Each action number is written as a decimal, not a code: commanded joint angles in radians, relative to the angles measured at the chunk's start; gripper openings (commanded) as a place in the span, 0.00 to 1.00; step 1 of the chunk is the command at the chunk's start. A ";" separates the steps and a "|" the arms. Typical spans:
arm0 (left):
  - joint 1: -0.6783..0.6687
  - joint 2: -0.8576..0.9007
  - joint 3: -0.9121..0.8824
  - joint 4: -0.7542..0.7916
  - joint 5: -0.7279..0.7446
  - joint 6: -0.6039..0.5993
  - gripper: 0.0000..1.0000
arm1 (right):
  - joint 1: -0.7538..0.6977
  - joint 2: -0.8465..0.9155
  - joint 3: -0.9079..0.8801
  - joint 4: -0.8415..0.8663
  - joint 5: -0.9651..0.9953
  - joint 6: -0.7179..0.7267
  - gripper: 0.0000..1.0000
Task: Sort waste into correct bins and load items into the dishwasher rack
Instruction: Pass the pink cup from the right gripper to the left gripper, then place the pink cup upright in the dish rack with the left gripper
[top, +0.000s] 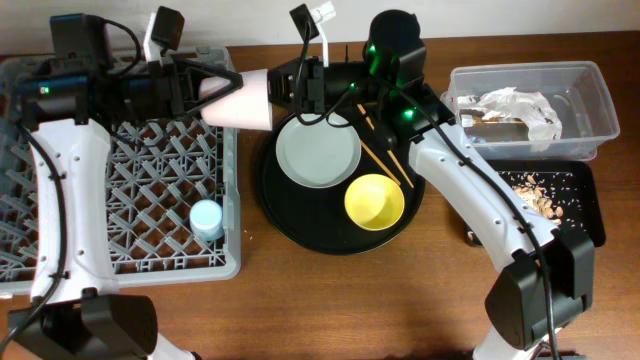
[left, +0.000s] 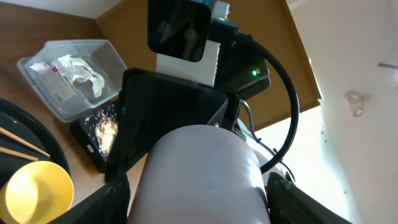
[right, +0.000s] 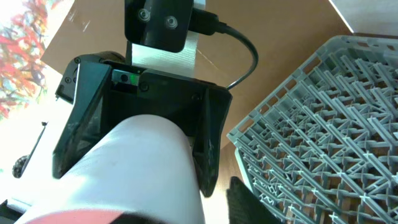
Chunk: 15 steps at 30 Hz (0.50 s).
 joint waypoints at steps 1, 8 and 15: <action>-0.008 -0.014 0.008 0.002 0.023 0.006 0.64 | -0.011 0.003 0.008 0.016 -0.017 -0.005 0.36; 0.009 -0.014 0.008 0.003 0.023 0.006 0.64 | -0.079 0.003 0.009 0.030 -0.049 0.024 0.36; 0.021 -0.014 0.008 0.002 -0.050 0.006 0.63 | -0.173 0.003 0.009 0.027 -0.102 0.023 0.45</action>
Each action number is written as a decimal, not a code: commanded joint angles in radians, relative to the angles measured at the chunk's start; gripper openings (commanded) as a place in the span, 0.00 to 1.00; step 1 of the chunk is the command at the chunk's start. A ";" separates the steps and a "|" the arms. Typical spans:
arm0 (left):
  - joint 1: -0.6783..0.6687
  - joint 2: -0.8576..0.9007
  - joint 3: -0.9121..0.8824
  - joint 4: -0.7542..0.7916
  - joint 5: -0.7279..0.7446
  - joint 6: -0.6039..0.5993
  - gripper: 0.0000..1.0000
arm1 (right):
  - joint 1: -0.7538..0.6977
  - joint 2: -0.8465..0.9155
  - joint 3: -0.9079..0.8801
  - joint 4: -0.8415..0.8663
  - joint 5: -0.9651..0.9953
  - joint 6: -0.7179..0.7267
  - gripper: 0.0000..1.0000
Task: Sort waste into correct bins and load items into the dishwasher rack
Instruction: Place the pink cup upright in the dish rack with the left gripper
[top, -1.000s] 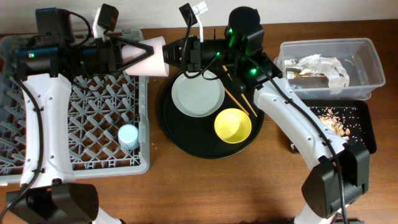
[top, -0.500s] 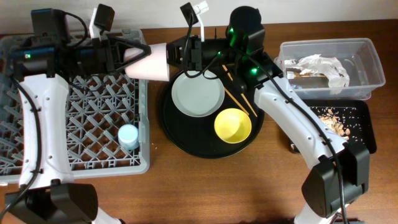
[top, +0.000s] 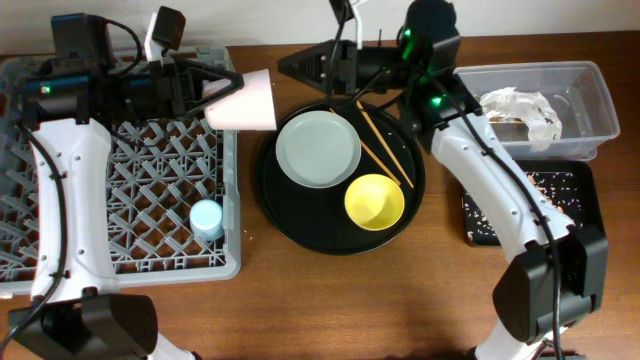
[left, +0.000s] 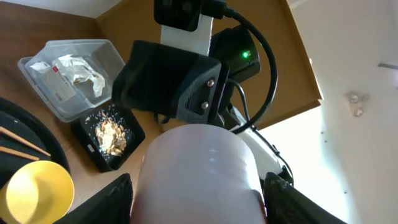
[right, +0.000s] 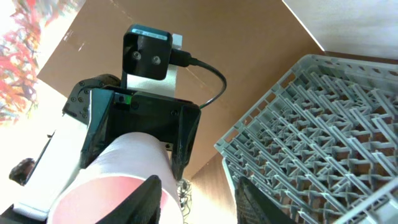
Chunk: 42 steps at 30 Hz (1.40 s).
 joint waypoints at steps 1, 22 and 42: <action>0.020 -0.014 0.008 0.002 -0.076 0.006 0.62 | -0.061 0.003 0.009 -0.005 -0.063 -0.001 0.46; 0.016 0.006 -0.023 -0.024 -1.268 0.005 0.62 | -0.146 0.003 0.008 -0.829 0.224 -0.467 0.50; -0.058 0.211 -0.035 -0.037 -1.521 0.005 0.61 | -0.146 0.003 0.008 -0.956 0.336 -0.512 0.50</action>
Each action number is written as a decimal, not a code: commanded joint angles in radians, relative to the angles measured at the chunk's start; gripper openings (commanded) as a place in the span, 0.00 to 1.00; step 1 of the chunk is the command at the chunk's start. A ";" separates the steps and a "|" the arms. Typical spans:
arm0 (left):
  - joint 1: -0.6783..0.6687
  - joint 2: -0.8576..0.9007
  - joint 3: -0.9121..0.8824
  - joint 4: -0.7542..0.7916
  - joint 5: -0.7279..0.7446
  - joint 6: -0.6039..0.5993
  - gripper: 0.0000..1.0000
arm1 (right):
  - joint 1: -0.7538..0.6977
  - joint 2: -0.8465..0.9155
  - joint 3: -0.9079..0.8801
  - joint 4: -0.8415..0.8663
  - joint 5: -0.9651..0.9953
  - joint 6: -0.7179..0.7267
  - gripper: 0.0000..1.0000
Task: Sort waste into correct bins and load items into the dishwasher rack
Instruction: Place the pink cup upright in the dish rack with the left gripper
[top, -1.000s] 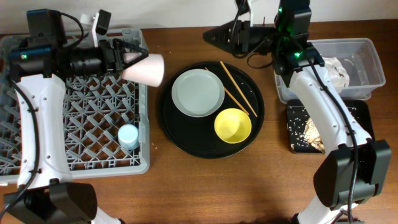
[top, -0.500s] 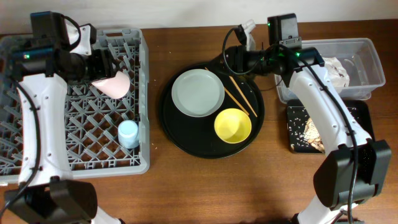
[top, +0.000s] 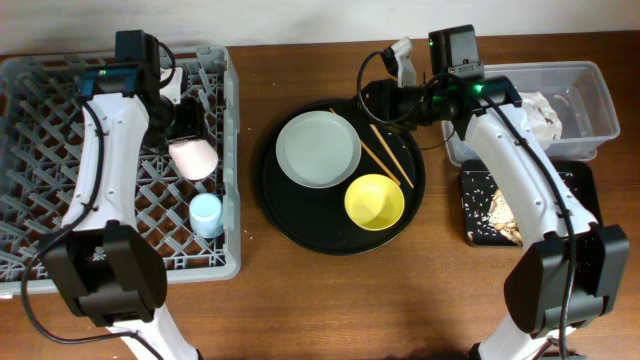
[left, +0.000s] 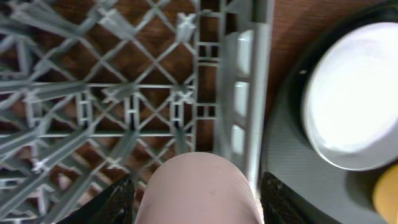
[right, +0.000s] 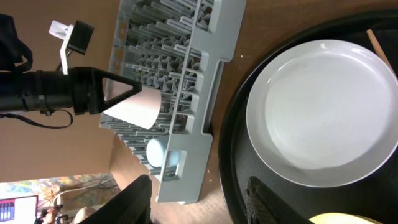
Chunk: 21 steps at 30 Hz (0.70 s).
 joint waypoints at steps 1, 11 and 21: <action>0.004 0.003 0.001 0.007 -0.091 0.008 0.61 | 0.002 0.003 0.004 -0.001 0.013 -0.015 0.50; -0.013 0.067 0.001 0.041 -0.090 0.004 0.63 | 0.002 0.003 0.004 -0.008 0.013 -0.015 0.50; -0.035 0.079 0.001 0.068 -0.081 0.005 0.63 | 0.002 0.003 0.004 -0.011 0.012 -0.015 0.51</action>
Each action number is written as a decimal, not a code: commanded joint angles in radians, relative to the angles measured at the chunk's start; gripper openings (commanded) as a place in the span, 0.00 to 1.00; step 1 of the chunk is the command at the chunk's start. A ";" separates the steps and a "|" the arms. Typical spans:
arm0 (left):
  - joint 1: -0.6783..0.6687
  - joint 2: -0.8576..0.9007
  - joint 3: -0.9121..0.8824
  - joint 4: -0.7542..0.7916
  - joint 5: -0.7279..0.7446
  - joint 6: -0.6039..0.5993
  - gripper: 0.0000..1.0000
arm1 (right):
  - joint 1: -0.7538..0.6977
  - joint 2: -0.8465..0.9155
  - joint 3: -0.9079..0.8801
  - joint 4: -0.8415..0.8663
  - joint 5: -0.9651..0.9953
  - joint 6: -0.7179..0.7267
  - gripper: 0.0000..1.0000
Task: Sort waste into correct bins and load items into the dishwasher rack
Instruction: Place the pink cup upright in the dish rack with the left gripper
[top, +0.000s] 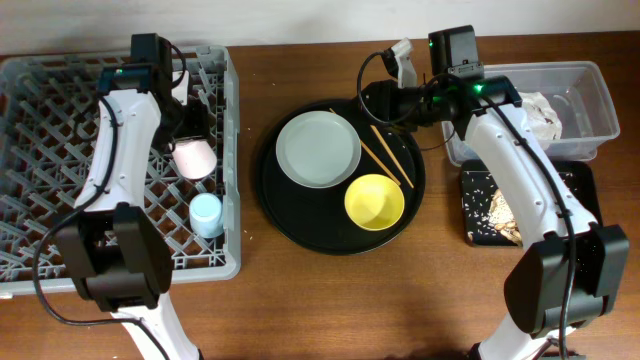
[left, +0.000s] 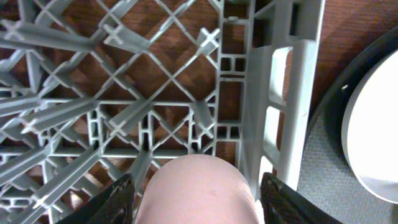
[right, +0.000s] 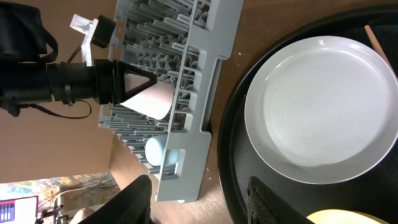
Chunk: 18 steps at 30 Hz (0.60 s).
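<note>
My left gripper (top: 188, 140) is shut on a pink cup (top: 193, 158), held mouth-down over the right side of the grey dishwasher rack (top: 60, 215). In the left wrist view the pink cup (left: 199, 190) fills the space between my fingers (left: 121, 199), just above the rack's grid (left: 161, 106). A light blue cup (top: 207, 216) stands in the rack nearby. My right gripper (top: 385, 105) hangs open over the far edge of the black round tray (top: 290, 225). On the tray lie a grey plate (top: 318, 148), a yellow bowl (top: 374, 200) and chopsticks (top: 385, 150).
A clear bin (top: 590, 85) with crumpled paper sits at the back right. A black bin (top: 580, 190) of food scraps is in front of it. The rack's right wall (left: 267, 112) stands between the cup and the tray.
The left gripper with the pink cup has come a little closer to the rack grid and shifted slightly. The right arm has not moved.
Both grippers were around the pink cup, held in the air between rack and tray. Then the right gripper was off it and drawn back, the left alone holding it. Later the left held it mouth-down over the rack's right side, where it is now, slightly nearer the grid.
</note>
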 joint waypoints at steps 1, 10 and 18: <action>-0.013 0.002 0.001 0.003 -0.004 0.005 0.68 | 0.002 0.003 0.004 0.000 0.008 -0.014 0.51; -0.014 0.002 0.001 0.000 -0.003 0.005 0.85 | 0.002 0.003 0.004 -0.004 0.008 -0.014 0.51; -0.014 0.002 0.055 -0.045 0.053 0.004 0.99 | 0.002 0.003 0.004 -0.022 0.009 -0.015 0.51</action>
